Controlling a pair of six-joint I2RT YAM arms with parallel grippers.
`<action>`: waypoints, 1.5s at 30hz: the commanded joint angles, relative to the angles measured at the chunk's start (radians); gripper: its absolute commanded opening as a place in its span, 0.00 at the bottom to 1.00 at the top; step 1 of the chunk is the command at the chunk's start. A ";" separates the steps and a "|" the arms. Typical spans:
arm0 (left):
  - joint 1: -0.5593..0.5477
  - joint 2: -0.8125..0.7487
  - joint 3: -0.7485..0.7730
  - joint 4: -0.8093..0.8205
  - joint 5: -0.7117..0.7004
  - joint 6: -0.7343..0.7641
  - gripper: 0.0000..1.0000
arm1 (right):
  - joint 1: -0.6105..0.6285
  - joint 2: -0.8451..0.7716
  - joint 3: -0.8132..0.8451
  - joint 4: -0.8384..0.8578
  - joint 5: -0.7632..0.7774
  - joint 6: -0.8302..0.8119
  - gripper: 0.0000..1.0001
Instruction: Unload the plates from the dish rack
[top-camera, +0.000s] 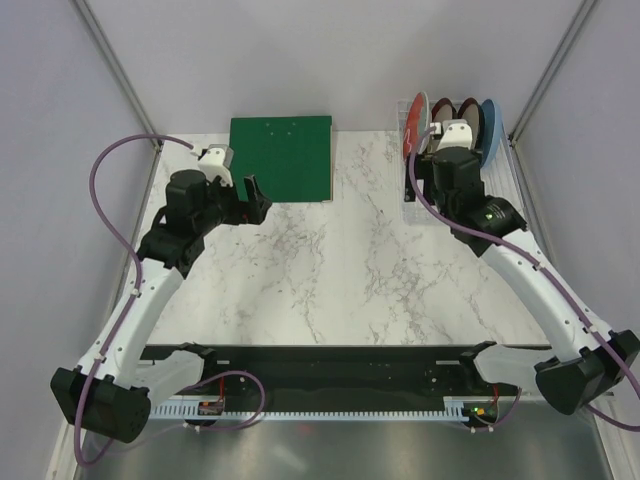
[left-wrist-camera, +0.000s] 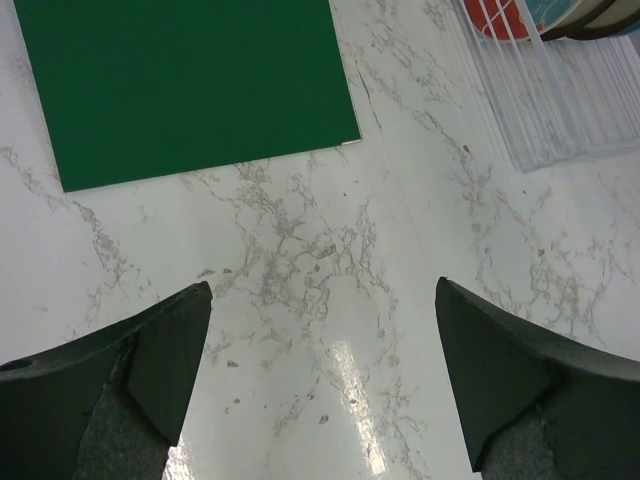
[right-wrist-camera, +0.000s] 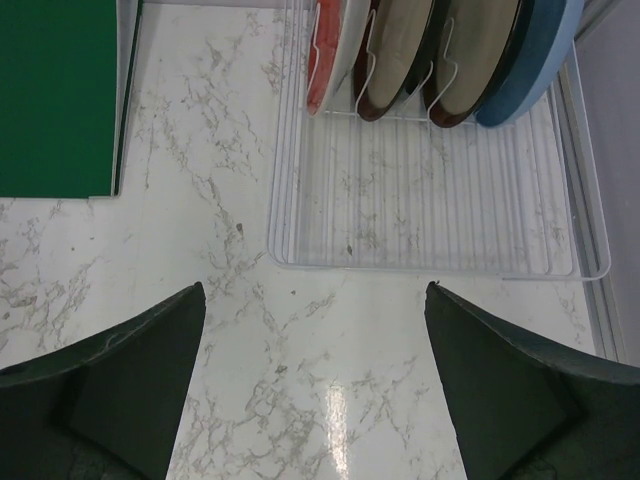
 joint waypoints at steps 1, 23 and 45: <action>0.002 -0.002 0.048 0.022 -0.049 0.002 1.00 | 0.005 0.056 0.102 -0.021 0.068 -0.009 0.98; 0.039 0.074 -0.004 0.122 0.107 -0.135 1.00 | -0.194 0.630 0.714 -0.026 0.169 -0.073 0.90; 0.042 0.187 -0.067 0.234 0.152 -0.152 0.98 | -0.236 1.027 1.000 0.039 0.058 -0.098 0.87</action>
